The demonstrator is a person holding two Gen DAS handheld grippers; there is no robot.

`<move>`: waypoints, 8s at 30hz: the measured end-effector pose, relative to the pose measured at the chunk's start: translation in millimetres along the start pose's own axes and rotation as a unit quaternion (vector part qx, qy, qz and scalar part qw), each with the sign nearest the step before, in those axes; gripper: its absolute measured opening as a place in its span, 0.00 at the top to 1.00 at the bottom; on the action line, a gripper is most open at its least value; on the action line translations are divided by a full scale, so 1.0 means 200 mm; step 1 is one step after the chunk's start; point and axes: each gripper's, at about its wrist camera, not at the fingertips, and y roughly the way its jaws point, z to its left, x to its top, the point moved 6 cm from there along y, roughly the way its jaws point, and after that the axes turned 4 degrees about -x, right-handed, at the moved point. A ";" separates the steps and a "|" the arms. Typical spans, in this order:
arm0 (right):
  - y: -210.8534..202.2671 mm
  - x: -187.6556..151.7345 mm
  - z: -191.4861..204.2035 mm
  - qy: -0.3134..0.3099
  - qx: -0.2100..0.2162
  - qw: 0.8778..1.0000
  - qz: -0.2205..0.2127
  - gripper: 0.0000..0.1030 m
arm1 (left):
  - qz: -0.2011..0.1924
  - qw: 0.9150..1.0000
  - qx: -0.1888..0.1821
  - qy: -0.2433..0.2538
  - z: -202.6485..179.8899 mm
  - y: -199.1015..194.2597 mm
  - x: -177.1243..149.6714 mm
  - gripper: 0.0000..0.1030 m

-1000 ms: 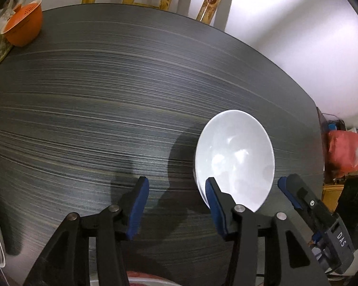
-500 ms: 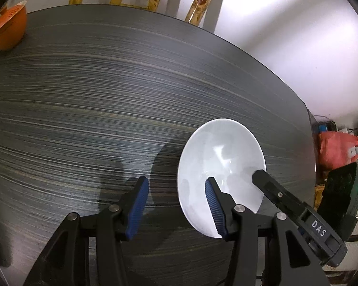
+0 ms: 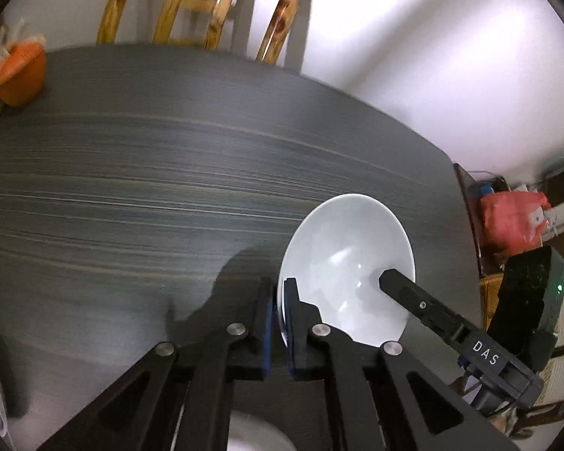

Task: Organize plates and bowls
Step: 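Close both grippers on the rim of the pink-patterned bowl, then carry the pink-patterned bowl over the bowl stack and lower it in, then open both grippers and withdraw from the bowl stack, then move both grippers back toward the rim of the bowl stack, then close both grippers on the rim of the nested bowl stack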

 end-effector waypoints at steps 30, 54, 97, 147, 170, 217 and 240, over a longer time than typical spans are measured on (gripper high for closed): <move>-0.20 -0.74 0.50 -0.068 0.029 0.996 0.053 0.89 | -0.023 0.998 0.019 -0.055 0.39 -0.47 -0.70 0.95; -0.12 -0.79 0.49 -0.065 0.015 0.995 0.073 0.89 | -0.015 0.998 0.033 -0.052 0.38 -0.44 -0.71 0.95; -0.34 -0.78 0.53 -0.127 -0.011 0.992 -0.014 0.86 | -0.103 0.980 0.156 0.067 0.38 -0.58 -0.80 0.70; -0.47 -1.04 0.44 -0.168 -0.088 0.970 -0.154 0.28 | -0.138 0.968 0.183 0.101 0.47 -0.60 -0.92 0.57; -0.28 -0.94 0.32 -0.073 -0.025 0.997 -0.026 0.55 | -0.077 0.992 0.094 0.039 0.61 -0.50 -0.85 0.57; -0.08 -0.87 0.32 -0.086 -0.002 0.994 0.063 0.70 | -0.001 0.999 0.024 0.033 0.59 -0.30 -0.81 0.48; -0.03 -0.84 0.34 -0.100 0.021 0.991 0.087 0.88 | -0.036 0.990 0.078 0.114 0.44 -0.28 -0.81 0.89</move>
